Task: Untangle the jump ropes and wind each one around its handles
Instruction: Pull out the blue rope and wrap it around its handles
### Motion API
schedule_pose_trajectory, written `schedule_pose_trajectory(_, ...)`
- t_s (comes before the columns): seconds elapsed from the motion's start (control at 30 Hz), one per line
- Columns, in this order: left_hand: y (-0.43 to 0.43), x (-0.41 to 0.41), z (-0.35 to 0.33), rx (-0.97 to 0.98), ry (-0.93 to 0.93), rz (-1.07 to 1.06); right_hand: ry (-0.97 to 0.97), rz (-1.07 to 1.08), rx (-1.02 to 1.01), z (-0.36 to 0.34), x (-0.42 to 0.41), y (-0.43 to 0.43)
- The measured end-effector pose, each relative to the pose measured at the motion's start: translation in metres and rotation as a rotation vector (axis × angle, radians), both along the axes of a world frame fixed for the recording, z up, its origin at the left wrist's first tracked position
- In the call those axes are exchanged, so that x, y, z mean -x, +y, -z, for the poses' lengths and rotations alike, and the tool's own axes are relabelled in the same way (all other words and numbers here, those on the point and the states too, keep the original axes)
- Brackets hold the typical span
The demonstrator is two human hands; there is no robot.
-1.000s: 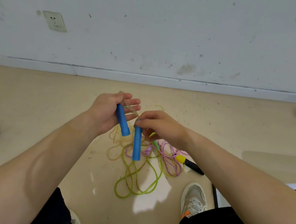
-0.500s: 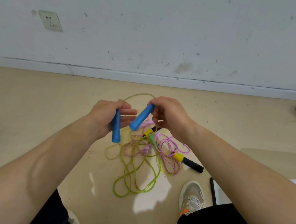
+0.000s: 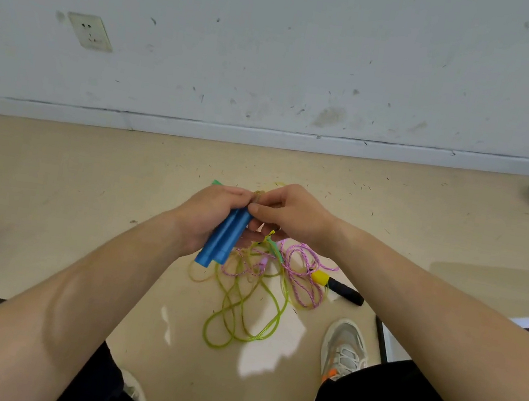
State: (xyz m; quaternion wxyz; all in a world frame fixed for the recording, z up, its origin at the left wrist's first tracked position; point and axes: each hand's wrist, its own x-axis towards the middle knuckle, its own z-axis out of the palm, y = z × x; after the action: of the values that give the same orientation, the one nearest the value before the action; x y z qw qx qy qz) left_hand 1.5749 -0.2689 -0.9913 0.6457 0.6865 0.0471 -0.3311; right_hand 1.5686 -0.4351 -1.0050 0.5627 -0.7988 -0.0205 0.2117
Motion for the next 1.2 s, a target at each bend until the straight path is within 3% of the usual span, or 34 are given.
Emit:
schedule_pose_trajectory(0.17,0.004,0.000,0.002,-0.071,-0.056,0.096,-0.040,-0.004,0.068,-0.003,0.000,-0.002)
schedule_pose_trajectory(0.33,0.008,-0.005,0.001,-0.114,-0.074,0.193,-0.279,0.072,0.425,-0.005,-0.008,-0.011)
schedule_pose_trajectory(0.4,0.010,-0.007,-0.001,-0.109,-0.086,0.233,-0.333,0.025,0.365,-0.006,-0.010,-0.016)
schedule_pose_trajectory(0.57,0.019,-0.012,-0.001,-0.092,-0.089,0.396,-0.068,-0.128,0.138,-0.005,-0.012,-0.014)
schedule_pose_trajectory(0.8,0.025,-0.011,-0.008,-0.045,-0.066,0.535,-0.070,-0.168,0.188,-0.012,-0.016,-0.033)
schedule_pose_trajectory(1.2,0.027,-0.012,-0.012,-0.015,-0.020,0.569,0.110,-0.205,0.045,-0.016,-0.018,-0.044)
